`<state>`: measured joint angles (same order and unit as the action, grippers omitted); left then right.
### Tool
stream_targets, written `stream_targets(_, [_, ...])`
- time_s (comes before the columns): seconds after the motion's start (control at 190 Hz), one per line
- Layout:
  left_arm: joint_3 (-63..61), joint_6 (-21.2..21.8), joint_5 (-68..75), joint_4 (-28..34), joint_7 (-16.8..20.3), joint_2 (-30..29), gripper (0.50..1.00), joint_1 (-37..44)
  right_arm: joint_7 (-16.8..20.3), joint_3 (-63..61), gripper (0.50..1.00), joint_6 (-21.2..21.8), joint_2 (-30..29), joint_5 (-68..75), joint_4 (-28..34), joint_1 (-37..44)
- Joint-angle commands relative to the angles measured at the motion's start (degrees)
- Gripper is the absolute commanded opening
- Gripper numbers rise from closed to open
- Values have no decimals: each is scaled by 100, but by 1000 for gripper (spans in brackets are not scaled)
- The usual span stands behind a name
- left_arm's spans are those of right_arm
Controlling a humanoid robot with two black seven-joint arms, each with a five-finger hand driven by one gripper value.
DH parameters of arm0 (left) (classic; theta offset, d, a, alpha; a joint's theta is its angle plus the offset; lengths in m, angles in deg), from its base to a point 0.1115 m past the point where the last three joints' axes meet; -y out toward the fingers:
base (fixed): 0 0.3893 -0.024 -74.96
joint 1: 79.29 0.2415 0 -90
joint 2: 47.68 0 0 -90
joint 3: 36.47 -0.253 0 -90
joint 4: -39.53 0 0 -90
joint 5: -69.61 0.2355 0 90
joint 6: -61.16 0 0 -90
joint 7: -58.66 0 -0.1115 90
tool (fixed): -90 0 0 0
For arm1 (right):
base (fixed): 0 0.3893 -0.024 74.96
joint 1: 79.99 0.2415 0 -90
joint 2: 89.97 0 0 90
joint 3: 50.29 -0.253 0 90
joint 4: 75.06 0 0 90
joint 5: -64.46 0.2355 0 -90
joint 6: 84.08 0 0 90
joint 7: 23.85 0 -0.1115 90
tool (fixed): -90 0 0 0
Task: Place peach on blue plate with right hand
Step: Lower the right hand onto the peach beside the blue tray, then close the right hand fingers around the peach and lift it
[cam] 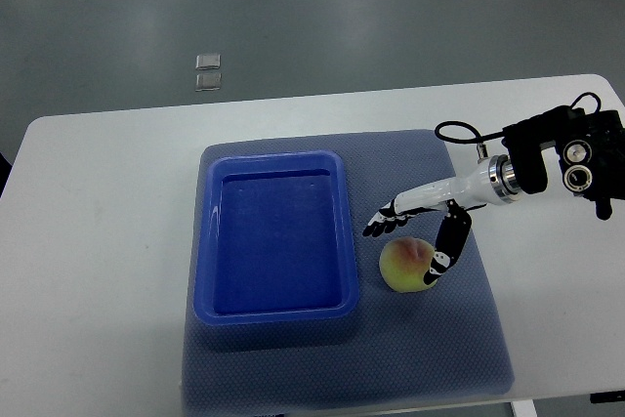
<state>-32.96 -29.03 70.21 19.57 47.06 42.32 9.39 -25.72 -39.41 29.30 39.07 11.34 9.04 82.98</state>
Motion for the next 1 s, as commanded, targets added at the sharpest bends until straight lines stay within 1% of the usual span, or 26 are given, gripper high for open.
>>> stream_targets(0.0, [0, 2, 2, 1, 0, 0, 1000, 0, -6, 2, 930, -106, -1, -93, 1, -203])
stream_targets(0.168, [0, 2, 2, 1, 0, 0, 1000, 0, -24, 2, 928, -352, 16, -207, 1, -397])
stream_targets(0.216, [0, 2, 2, 1, -9, 0, 1000, 0, -77, -16, 924, -624, 16, -234, 1, -581])
stream_targets(0.268, [0, 2, 2, 1, -9, 0, 1000, 0, -77, -16, 924, -624, 16, -234, 1, -581])
stream_targets(0.274, [0, 2, 2, 1, -9, 0, 1000, 0, -129, -16, 921, -790, 8, -242, -16, -677])
stream_targets(0.379, [0, 2, 2, 1, 0, 0, 1000, 0, -191, -16, 883, -932, 7, -330, -25, -854])
stream_targets(0.463, [0, 2, 2, 1, 0, 0, 1000, 0, -305, -16, 789, -1108, 7, -410, -69, -915])
stream_targets(0.468, [0, 2, 2, 1, 0, 0, 1000, 0, -314, -16, 764, -1125, 7, -427, -78, -915])
stream_targets(0.474, [0, 2, 2, 1, 0, 0, 1000, 0, -314, -16, 764, -1125, 7, -427, -78, -915])
stream_targets(0.479, [0, 2, 2, 1, 0, 0, 1000, 0, -323, -16, 732, -1134, 7, -436, -78, -915])
stream_targets(0.484, [0, 2, 2, 1, 0, 0, 1000, 0, -323, -16, 731, -1134, 7, -436, -78, -915])
stream_targets(0.489, [0, 2, 2, 1, 0, 0, 1000, 0, -332, -16, 697, -1143, 7, -462, -78, -915])
stream_targets(0.5, [0, 2, 2, 1, 0, 0, 1000, 0, -332, -16, 697, -1143, 7, -462, -78, -915])
stream_targets(0.505, [0, 2, 2, 1, 0, 0, 1000, 0, -340, -16, 658, -1152, 7, -480, -86, -915])
stream_targets(0.511, [0, 2, 2, 1, 0, 0, 1000, 0, -340, -16, 658, -1152, 7, -480, -87, -915])
stream_targets(0.521, [0, 2, 2, 1, -9, 0, 1000, 0, -340, -16, 574, -1152, 16, -524, -87, -915])
stream_targets(0.532, [0, 2, 2, 1, -9, 0, 1000, 0, -340, -16, 574, -1152, 16, -524, -87, -915])
stream_targets(0.537, [0, 2, 2, 1, -9, 0, 1000, 0, -340, -16, 531, -1152, 16, -559, -87, -915])
stream_targets(0.542, [0, 2, 2, 1, -9, 0, 1000, 0, -340, -16, 531, -1152, 16, -559, -87, -915])
stream_targets(0.547, [0, 2, 2, 1, 0, 0, 1000, 0, -340, -16, 500, -1152, 16, -576, -87, -915])
stream_targets(0.7, [0, 2, 2, 1, 0, 0, 1000, 0, -340, -25, 500, -1099, 104, -761, -78, -819])
stream_targets(0.8, [0, 2, 2, 1, 0, 0, 1000, 0, -340, -183, 500, -1038, 280, -691, -51, -379])
stream_targets(0.895, [0, 2, 2, 1, 0, 0, 1000, 0, -349, -367, 500, -537, 535, -656, -16, 288])
stream_targets(0.942, [0, 2, 2, 1, 0, 0, 1000, 0, -349, -368, 500, -537, 535, -656, -16, 289])
stream_targets(0.947, [0, 2, 2, 1, 0, 0, 1000, 0, -349, -472, 500, -276, 674, -647, -16, 689])
stream_targets(0.995, [0, 2, 2, 1, -9, 0, 1000, 0, -340, -543, 500, -71, 798, -621, -16, 1017])
